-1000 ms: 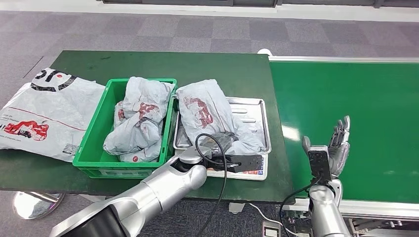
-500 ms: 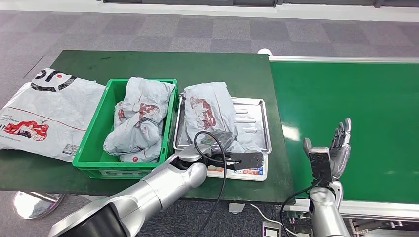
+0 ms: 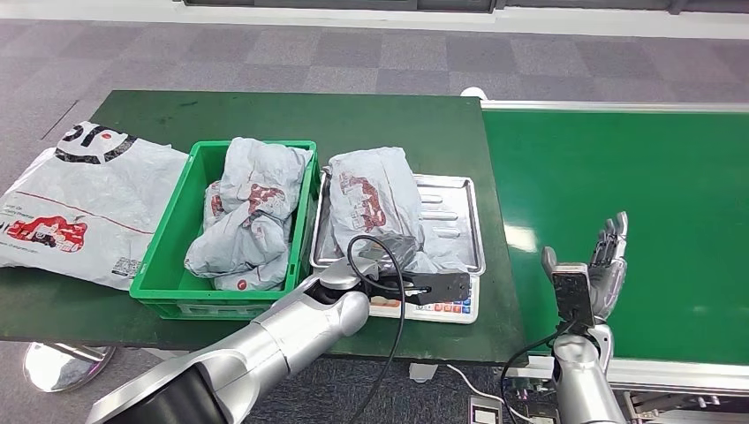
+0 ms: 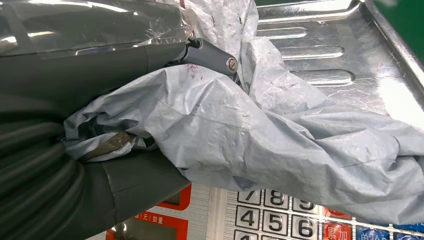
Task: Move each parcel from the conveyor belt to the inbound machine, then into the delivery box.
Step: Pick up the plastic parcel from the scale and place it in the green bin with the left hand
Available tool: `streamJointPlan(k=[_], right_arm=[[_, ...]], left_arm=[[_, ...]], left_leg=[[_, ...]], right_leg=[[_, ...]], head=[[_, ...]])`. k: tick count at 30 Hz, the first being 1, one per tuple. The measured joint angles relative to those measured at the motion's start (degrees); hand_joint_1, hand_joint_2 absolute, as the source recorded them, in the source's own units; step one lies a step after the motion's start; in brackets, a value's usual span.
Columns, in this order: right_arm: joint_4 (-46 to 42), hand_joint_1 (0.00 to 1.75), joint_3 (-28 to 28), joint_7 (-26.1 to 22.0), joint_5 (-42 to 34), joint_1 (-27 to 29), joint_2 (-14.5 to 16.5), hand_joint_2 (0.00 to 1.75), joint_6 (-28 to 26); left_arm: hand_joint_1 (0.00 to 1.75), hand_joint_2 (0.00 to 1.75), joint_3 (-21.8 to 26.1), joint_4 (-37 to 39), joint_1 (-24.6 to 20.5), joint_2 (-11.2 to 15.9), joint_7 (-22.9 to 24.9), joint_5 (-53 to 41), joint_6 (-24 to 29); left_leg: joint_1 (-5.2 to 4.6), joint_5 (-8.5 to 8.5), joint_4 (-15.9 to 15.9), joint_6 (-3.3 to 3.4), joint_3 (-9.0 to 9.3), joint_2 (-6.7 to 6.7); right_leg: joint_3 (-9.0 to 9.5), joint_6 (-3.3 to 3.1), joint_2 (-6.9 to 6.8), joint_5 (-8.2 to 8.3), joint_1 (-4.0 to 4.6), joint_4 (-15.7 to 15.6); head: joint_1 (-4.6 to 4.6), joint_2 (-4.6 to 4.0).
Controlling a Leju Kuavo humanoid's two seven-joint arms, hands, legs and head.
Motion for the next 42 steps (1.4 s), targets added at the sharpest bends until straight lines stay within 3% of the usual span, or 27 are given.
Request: streamJointPlan(k=[17,24,26,27,29,30,31,34,42], right_arm=[[0.0,0.00,0.0,0.0,0.0,0.0,0.0,1.75,0.0],[0.0,0.00,0.0,0.0,-0.2,-0.1,0.0,1.75,1.5],[0.2,0.00,0.0,0.0,-0.5,-0.2,0.0,1.75,1.6],[0.4,0.00,0.0,0.0,-1.0,-0.3,-0.1,1.75,1.6],[1.3,0.00,0.3,0.0,-2.1,-0.7,-0.4,1.75,1.3],[1.7,0.00,0.4,0.0,-2.6,-0.9,-0.5,1.75,1.2],[2.0,0.00,0.6,0.0,-2.9,-1.2,-0.6,1.75,1.0],[2.5,0.00,0.8,0.0,-3.2,-1.8,-0.7,1.75,1.0],[3.3,0.00,1.6,0.0,-3.6,-2.4,-0.8,1.75,0.9]], left_arm=[[1.75,1.75,0.0,0.1,0.0,0.0,-0.1,0.1,0.1],[1.75,1.75,0.5,-2.3,1.8,0.7,-4.8,5.4,5.5],[1.75,1.75,1.8,-8.2,4.5,2.5,-9.2,9.3,9.7],[1.75,1.75,3.7,-15.6,7.4,3.9,-16.2,12.1,15.7],[1.75,1.75,11.3,-37.6,14.1,6.7,-38.6,15.0,30.5],[1.75,1.75,15.0,-46.7,16.4,7.4,-46.6,14.8,35.2],[1.75,1.75,17.8,-52.6,17.9,7.8,-50.3,14.4,36.8],[1.75,1.75,19.6,-57.6,19.5,8.4,-47.1,14.9,35.8],[1.75,1.75,21.4,-59.3,20.1,9.4,-46.7,17.8,33.5]], left_leg=[[0.00,0.00,0.0,0.00,0.01,0.00],[-0.05,-0.01,0.0,0.00,0.15,0.06],[-0.08,-0.01,0.0,-0.01,0.16,0.10],[-0.08,0.01,0.0,-0.03,0.01,0.11],[-0.08,-0.07,0.0,-0.03,-0.13,0.16],[-0.07,-0.12,0.0,-0.03,-0.18,0.16],[-0.08,-0.19,0.0,-0.02,-0.12,0.16],[-0.06,-0.14,0.0,0.01,-0.20,0.09],[-0.08,-0.12,0.0,0.02,-0.19,0.07]], right_leg=[[0.02,0.00,0.00,0.00,0.00,0.0],[0.12,0.00,0.05,0.00,-0.05,0.0],[0.06,0.00,0.11,0.00,-0.08,0.0],[-0.09,-0.01,0.13,0.00,-0.08,0.0],[-0.26,-0.01,0.22,-0.05,-0.07,0.1],[-0.30,0.00,0.21,-0.11,-0.06,0.1],[-0.25,0.01,0.22,-0.17,-0.07,0.1],[-0.27,0.03,0.09,-0.22,-0.05,0.1],[-0.22,0.04,0.06,-0.17,-0.07,0.1]], head=[[0.00,0.00],[0.07,0.00],[0.02,0.00],[0.01,0.00],[0.01,0.00],[0.02,0.00],[0.02,0.00],[0.02,0.00],[0.02,0.00]])
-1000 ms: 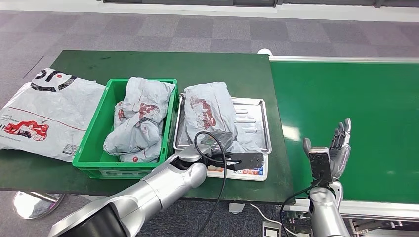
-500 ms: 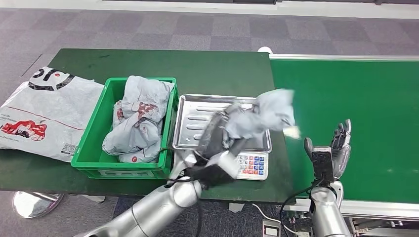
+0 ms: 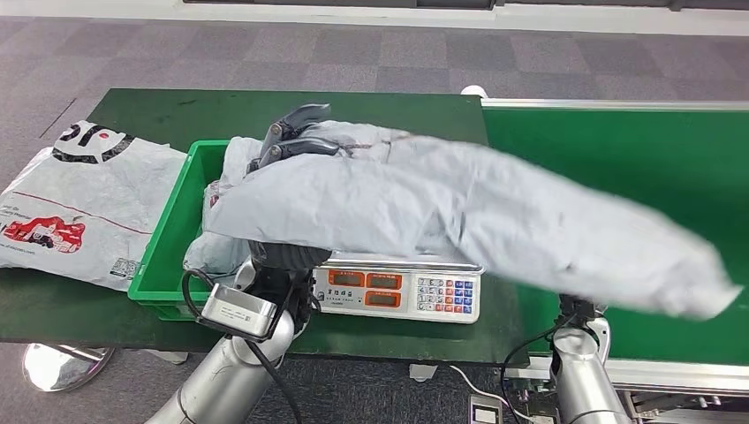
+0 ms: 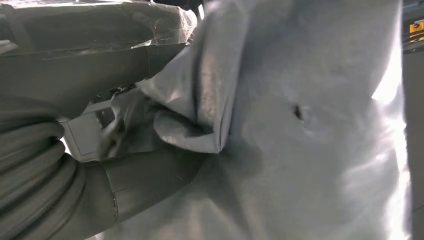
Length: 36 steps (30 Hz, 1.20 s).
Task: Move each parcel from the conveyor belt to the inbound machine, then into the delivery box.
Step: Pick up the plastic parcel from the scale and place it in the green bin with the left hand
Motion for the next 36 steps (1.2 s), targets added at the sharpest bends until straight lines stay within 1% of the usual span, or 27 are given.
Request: streamJointPlan(k=[3,5,9,12,14,15,16,19,21,24,31,33,34,36], right_arm=[[0.1,0.00,0.2,0.0,-0.2,0.0,-0.1,1.75,-0.4],[0.2,0.00,0.4,0.0,-0.5,0.0,-0.1,1.75,-0.9],[0.2,0.00,0.7,0.0,-0.6,0.2,-0.1,1.75,-1.6],[0.2,0.00,0.8,0.0,0.0,0.3,-0.2,1.75,-1.6],[0.3,0.00,0.8,0.0,0.8,0.2,-0.1,1.75,-1.4],[0.3,0.00,0.8,0.0,1.3,0.2,-0.1,1.75,-1.3],[0.4,0.00,0.8,0.0,1.6,0.2,-0.1,1.75,-1.0],[0.5,0.00,0.8,0.0,2.3,0.2,-0.1,1.75,-0.6],[0.5,0.00,0.8,0.0,2.4,0.1,-0.1,1.75,-0.5],[0.6,0.00,0.8,0.0,2.4,0.1,-0.1,1.75,-0.4],[0.7,0.00,0.8,0.0,2.7,0.1,-0.1,1.75,0.0],[0.8,0.00,0.8,0.0,3.4,0.1,-0.1,1.75,0.5],[0.8,0.00,0.8,0.0,3.7,0.1,-0.1,1.75,0.8],[0.8,0.00,0.8,0.0,4.0,0.1,-0.1,1.75,1.1]], left_arm=[[1.75,1.75,0.7,0.7,0.0,0.2,0.1,-1.7,1.2],[1.75,1.75,1.7,3.2,-0.5,0.2,1.6,-5.8,4.1],[1.75,1.75,4.6,13.0,-3.3,0.0,10.6,-17.6,10.1],[1.75,1.75,6.9,20.9,-6.2,0.1,18.8,-25.3,11.9],[1.75,1.75,10.0,27.3,-8.4,0.2,24.4,-30.7,12.2],[1.75,1.75,12.1,30.4,-9.4,0.4,26.1,-32.3,12.2],[1.75,1.75,14.4,33.2,-10.3,0.8,26.8,-33.0,12.2],[1.75,1.75,20.4,39.5,-12.0,1.9,26.4,-33.0,12.2],[1.75,1.75,22.7,42.2,-12.7,2.3,26.2,-32.9,12.2],[1.75,1.75,24.6,44.8,-13.3,2.6,26.1,-33.0,12.3],[1.75,1.75,26.4,47.2,-13.7,2.7,25.7,-33.2,12.4],[1.75,1.75,28.5,46.2,-13.1,2.6,23.6,-34.4,12.5],[1.75,1.75,30.2,44.9,-12.5,2.5,21.3,-35.8,12.6],[1.75,1.75,35.8,41.3,-11.3,1.4,14.2,-39.1,12.6]], left_leg=[[0.00,-0.01,0.0,0.00,0.00,0.00],[0.00,-0.02,0.0,0.00,0.00,0.00],[0.01,0.00,0.0,-0.02,0.02,0.04],[0.02,0.06,0.0,-0.05,0.03,0.06],[0.02,0.08,0.0,-0.08,0.03,0.07],[0.02,0.09,0.0,-0.09,0.04,0.10],[0.02,0.09,0.0,-0.10,0.05,0.13],[0.04,0.12,0.0,-0.14,0.07,0.18],[0.06,0.13,0.0,-0.16,0.04,0.10],[0.06,0.12,0.0,-0.16,-0.01,0.05],[0.03,0.06,0.0,-0.11,-0.03,0.06],[0.03,0.07,0.0,-0.11,-0.03,0.08],[0.04,0.07,0.0,-0.11,-0.02,0.11],[0.04,0.07,0.0,-0.12,-0.03,0.15]], right_leg=[[-0.01,0.00,0.00,-0.01,0.00,0.0],[-0.03,0.00,0.01,-0.01,0.00,0.0],[-0.05,-0.03,0.05,0.01,0.01,0.0],[-0.04,-0.07,0.10,0.05,0.02,0.0],[-0.03,-0.11,0.11,0.09,0.02,0.0],[-0.05,-0.12,0.14,0.11,0.03,0.0],[-0.06,-0.13,0.17,0.12,0.03,0.0],[-0.10,-0.15,0.25,0.12,0.05,0.0],[-0.10,-0.15,0.19,0.11,0.06,0.0],[-0.10,-0.15,0.15,0.10,0.05,0.0],[-0.10,-0.12,0.15,0.09,0.03,0.0],[-0.11,-0.13,0.18,0.09,0.03,0.0],[-0.13,-0.13,0.21,0.09,0.04,0.0],[-0.17,-0.14,0.25,0.10,0.04,0.0]], head=[[0.00,0.00],[0.00,0.00],[-0.01,0.00],[-0.01,0.00],[-0.02,0.00],[-0.02,0.00],[-0.02,0.00],[-0.02,0.00],[-0.02,0.00],[-0.02,0.00],[-0.02,0.00],[-0.02,0.00],[-0.02,0.00],[-0.02,0.00]])
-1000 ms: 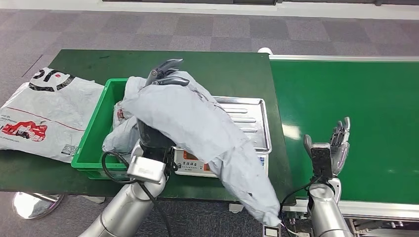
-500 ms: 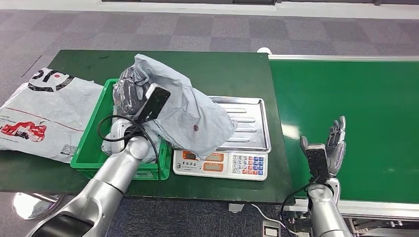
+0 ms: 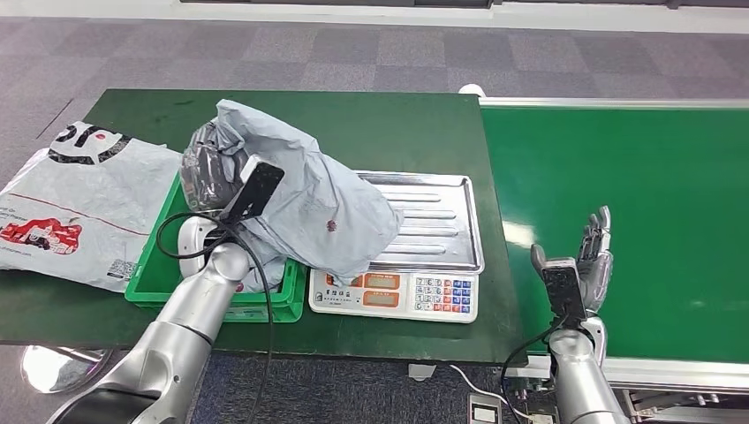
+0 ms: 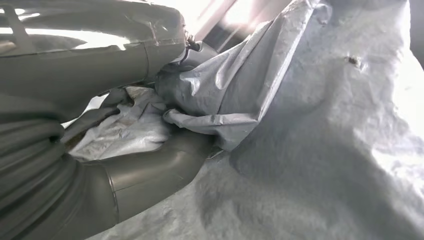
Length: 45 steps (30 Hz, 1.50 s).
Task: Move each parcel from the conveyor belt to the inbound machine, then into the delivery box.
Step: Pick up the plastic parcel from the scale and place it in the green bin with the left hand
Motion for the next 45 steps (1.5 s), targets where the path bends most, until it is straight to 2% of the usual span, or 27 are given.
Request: streamJointPlan(k=[3,5,9,13,19,26,40,43,45], right_arm=[[0.2,0.00,0.0,0.0,0.1,-0.1,0.1,1.75,0.1],[0.4,0.00,0.0,0.0,-0.2,0.0,0.2,1.75,0.1],[0.5,0.00,0.0,0.0,-1.0,0.2,0.3,1.75,-0.2],[0.5,0.00,0.1,0.0,-2.1,0.7,0.3,1.75,-0.2],[1.1,0.00,0.8,0.0,-3.6,0.6,0.2,1.75,-0.7],[1.2,0.00,1.0,0.0,-4.7,0.6,0.2,1.75,-1.8],[1.2,0.00,1.0,0.0,-4.8,0.6,0.1,1.75,-1.9],[1.2,0.00,1.0,0.0,-4.7,0.7,0.0,1.75,-1.8],[1.2,0.00,1.0,0.0,-4.4,0.7,-0.3,1.75,-1.4]], left_arm=[[1.75,1.75,9.4,-7.2,1.9,-2.9,-11.1,1.9,0.2],[1.75,1.75,12.6,-13.9,4.0,-4.6,-13.6,4.6,0.3],[1.75,1.75,15.4,-28.2,7.7,-6.9,-14.2,4.7,0.4],[1.75,1.75,15.6,-39.9,8.3,-7.9,-14.2,4.8,0.4],[1.75,1.75,13.8,-49.4,7.0,-8.5,-14.2,3.1,0.3],[1.75,1.75,9.1,-47.6,5.8,-8.5,-14.2,-3.2,0.2],[1.75,1.75,7.8,-45.3,5.3,-8.5,-14.0,-3.4,0.2],[1.75,1.75,6.4,-42.3,4.0,-7.8,-8.9,-4.3,-1.4],[1.75,1.75,3.4,-37.0,2.1,-6.4,-0.5,-4.9,-5.7]], left_leg=[[0.00,-0.02,0.0,-0.02,0.00,0.03],[0.01,-0.05,0.0,-0.05,-0.01,0.07],[0.02,-0.06,0.0,-0.05,-0.03,0.04],[0.02,-0.06,0.0,-0.04,-0.04,0.03],[0.02,-0.04,0.0,-0.03,-0.01,0.03],[0.00,-0.02,0.0,0.00,0.01,0.01],[0.00,-0.03,0.0,-0.01,0.03,0.03],[0.00,-0.02,0.0,0.01,0.03,-0.03],[0.00,-0.01,0.0,0.02,0.03,-0.10]], right_leg=[[-0.01,0.00,0.03,0.00,0.00,0.0],[-0.03,0.00,0.11,-0.01,0.00,0.0],[-0.04,0.03,0.10,-0.04,0.01,0.0],[-0.04,0.03,0.05,-0.04,0.01,0.0],[-0.02,0.03,0.03,-0.03,0.00,0.0],[0.02,0.02,-0.04,-0.01,-0.01,0.0],[-0.01,0.01,0.03,-0.01,-0.01,0.0],[0.00,0.03,-0.08,-0.02,-0.01,0.0],[0.04,0.03,-0.19,-0.02,-0.01,0.0]], head=[[0.00,0.00],[0.00,0.00],[0.01,0.00],[0.00,0.00],[0.00,0.00],[0.00,0.00],[0.00,0.00],[0.01,0.00],[0.01,0.00]])
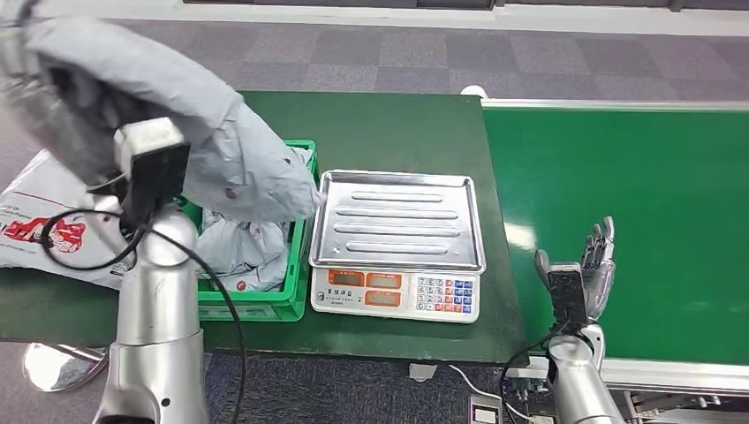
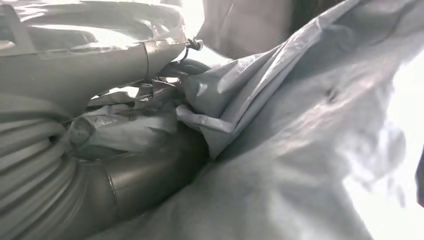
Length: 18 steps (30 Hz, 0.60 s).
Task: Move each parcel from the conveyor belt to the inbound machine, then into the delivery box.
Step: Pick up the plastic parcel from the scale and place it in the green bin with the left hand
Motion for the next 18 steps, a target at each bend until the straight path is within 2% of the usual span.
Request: streamJointPlan(k=[2,4,8,11,12,15,16,18], right_arm=[[0.0,0.00,-0.1,0.0,1.0,0.0,-0.2,1.75,0.9],[0.1,0.00,-0.4,0.0,2.4,-0.1,-0.3,1.75,1.8],[0.7,0.00,-2.2,0.0,4.8,-0.6,-0.3,1.75,3.1],[1.0,0.00,-4.1,0.0,6.2,-0.6,-0.3,1.75,3.3],[1.0,0.00,-4.7,0.0,6.6,-0.5,-0.3,1.75,3.5],[1.0,0.00,-6.2,0.0,8.0,-0.3,-0.3,1.75,4.1],[1.0,0.00,-6.6,0.0,8.4,-0.3,-0.3,1.75,4.3],[1.0,0.00,-7.2,0.0,9.0,-0.3,-0.3,1.75,4.5]], left_arm=[[1.75,1.75,-3.5,5.9,-1.8,1.5,8.9,-1.1,-6.6],[1.75,1.75,-6.4,12.8,-4.0,2.7,15.7,-2.9,-14.2],[0.13,1.75,-11.3,28.2,-9.1,3.6,23.7,-7.0,-28.0],[0.27,1.75,-14.6,37.9,-12.3,3.7,28.5,-10.3,-37.7],[0.50,1.75,-15.7,40.5,-12.9,3.7,29.8,-11.2,-40.7],[1.54,1.75,-18.0,46.0,-13.4,3.7,32.1,-12.1,-44.4],[1.71,1.75,-18.4,47.4,-13.6,3.7,32.4,-12.2,-44.7],[1.75,1.75,-19.0,49.7,-14.1,3.8,32.6,-12.2,-45.2]], left_leg=[[0.00,0.02,0.0,0.01,0.00,0.01],[-0.01,0.04,0.0,0.02,0.00,0.05],[-0.03,0.06,0.0,0.03,0.00,0.13],[-0.05,0.05,0.1,0.04,0.00,0.16],[-0.05,0.03,0.1,0.04,-0.01,0.16],[-0.05,0.00,0.0,0.02,-0.06,0.17],[-0.05,-0.01,0.0,0.02,-0.07,0.18],[-0.05,-0.02,0.0,0.02,-0.08,0.18]], right_leg=[[0.00,0.01,0.02,0.05,0.00,0.0],[-0.03,0.01,0.08,0.12,-0.01,0.0],[-0.06,0.03,0.21,0.19,-0.03,0.0],[-0.06,0.03,0.33,0.18,-0.05,0.0],[-0.06,0.03,0.35,0.18,-0.05,0.0],[-0.12,0.04,0.38,0.16,-0.04,0.0],[-0.13,0.05,0.38,0.15,-0.04,0.0],[-0.14,0.06,0.38,0.12,-0.04,0.0]], head=[[-0.01,0.00],[-0.01,0.00],[-0.01,0.00],[-0.01,0.00],[-0.01,0.00],[0.00,0.00],[0.00,0.00],[-0.01,0.00]])
